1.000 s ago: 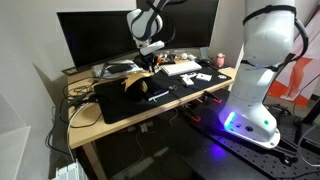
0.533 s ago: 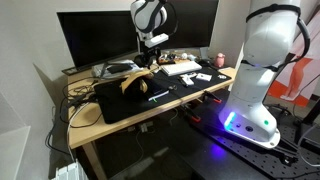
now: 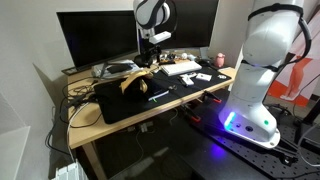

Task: Wrap the gloves in the yellow towel

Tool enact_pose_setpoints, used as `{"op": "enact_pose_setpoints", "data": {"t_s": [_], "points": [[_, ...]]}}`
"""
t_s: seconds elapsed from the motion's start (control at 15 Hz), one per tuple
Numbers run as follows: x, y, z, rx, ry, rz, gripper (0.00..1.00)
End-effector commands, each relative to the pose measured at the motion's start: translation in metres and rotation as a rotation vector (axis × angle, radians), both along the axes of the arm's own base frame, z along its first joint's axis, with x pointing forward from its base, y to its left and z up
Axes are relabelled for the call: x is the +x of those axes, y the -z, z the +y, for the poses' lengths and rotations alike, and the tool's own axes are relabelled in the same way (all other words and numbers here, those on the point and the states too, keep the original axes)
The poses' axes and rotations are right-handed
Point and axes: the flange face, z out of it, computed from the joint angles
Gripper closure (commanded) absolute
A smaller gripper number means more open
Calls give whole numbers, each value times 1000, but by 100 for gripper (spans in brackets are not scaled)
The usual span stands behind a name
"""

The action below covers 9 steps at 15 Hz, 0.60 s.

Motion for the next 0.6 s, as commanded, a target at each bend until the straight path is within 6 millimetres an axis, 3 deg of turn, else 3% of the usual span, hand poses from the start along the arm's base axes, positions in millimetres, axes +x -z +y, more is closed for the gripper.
{"op": "enact_pose_setpoints", "data": {"t_s": [0.0,0.53], "points": [[-22,-20,34,65,-76,-14,0],[-43,-50,137,154,-47,-86,0]]}}
